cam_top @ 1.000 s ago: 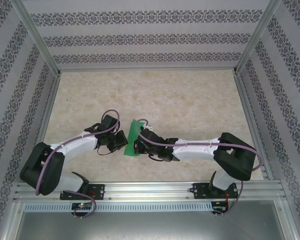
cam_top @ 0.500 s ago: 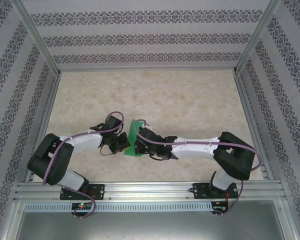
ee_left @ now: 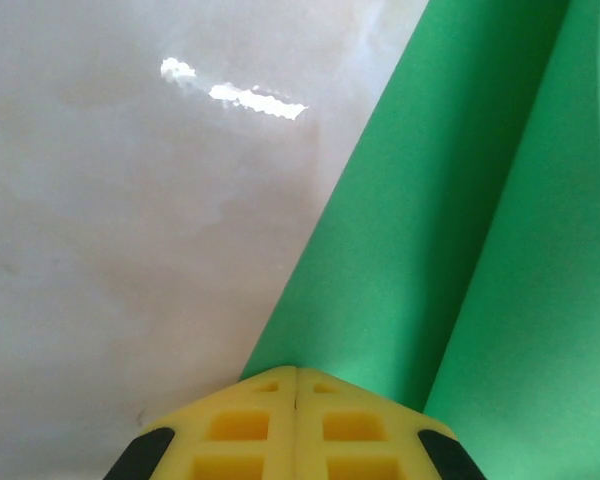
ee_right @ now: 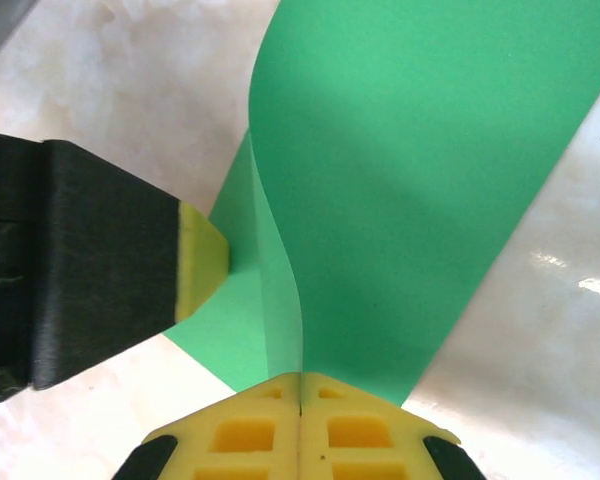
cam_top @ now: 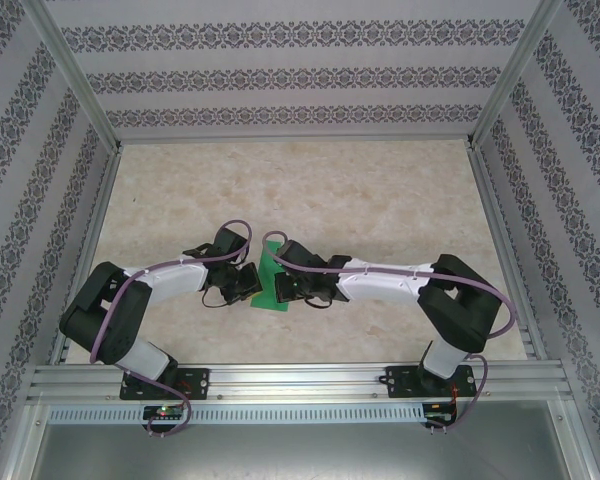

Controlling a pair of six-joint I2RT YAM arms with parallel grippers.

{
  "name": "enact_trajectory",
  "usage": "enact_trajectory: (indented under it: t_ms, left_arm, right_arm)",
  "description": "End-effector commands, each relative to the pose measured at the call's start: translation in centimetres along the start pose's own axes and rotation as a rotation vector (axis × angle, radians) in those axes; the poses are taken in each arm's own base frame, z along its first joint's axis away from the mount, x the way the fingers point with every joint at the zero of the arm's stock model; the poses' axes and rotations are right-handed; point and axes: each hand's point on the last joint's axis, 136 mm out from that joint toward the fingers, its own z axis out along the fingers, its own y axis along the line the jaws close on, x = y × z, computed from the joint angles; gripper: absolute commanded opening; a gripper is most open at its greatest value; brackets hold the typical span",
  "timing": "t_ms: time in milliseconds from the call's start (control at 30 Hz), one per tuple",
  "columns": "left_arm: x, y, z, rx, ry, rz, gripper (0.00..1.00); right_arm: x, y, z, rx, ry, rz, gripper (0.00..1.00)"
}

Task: Fold a paper plane with a square sheet of paper (pick it up from the middle)
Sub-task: Fold the triangle a second time at the center of the table.

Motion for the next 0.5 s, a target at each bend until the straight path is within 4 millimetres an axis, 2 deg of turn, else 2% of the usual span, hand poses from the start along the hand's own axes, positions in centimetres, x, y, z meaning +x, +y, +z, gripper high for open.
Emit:
enact_trajectory:
  t_ms: [0,300,467]
  left_arm:
    - [0.2,1.3,0.5,-0.072,0.003,0.023,0.03]
    - [0.2,1.2,0.5,-0.078,0.007,0.035,0.03]
    - [0.1,1.1,0.4,-0.083,0.005,0.043,0.03]
  right_arm:
    - [-0.5,0.3,0.1,-0.019,0.024,-0.054,0.04]
    - [-1.2,-1.0,0.6,0.015,0.046,-0.133,0.05]
    - [-1.6,-1.1,0.9,0.017,0.037,-0.209,0.05]
